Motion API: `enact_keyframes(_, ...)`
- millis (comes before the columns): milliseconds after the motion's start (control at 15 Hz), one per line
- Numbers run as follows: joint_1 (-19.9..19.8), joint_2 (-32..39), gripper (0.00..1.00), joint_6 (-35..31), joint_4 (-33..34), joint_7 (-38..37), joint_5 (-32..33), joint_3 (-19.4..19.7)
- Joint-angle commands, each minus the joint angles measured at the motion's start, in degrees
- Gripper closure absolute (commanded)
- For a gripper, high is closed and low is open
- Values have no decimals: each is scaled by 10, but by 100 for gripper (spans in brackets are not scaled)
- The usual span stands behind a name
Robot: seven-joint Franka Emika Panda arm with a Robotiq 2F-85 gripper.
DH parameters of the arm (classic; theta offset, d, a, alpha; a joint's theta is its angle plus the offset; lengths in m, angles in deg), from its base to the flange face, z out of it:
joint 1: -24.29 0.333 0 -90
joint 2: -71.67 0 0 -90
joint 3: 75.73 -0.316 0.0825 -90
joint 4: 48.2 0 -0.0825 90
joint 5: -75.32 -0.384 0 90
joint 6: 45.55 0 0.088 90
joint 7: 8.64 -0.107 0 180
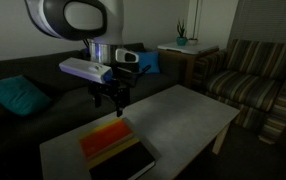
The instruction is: Open the black book
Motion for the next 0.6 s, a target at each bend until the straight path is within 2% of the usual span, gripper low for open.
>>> enact_keyframes(0,-10,0,0,2,1,-8,11,-9)
enact_keyframes(533,-4,6,0,4,7,-10,19,-7)
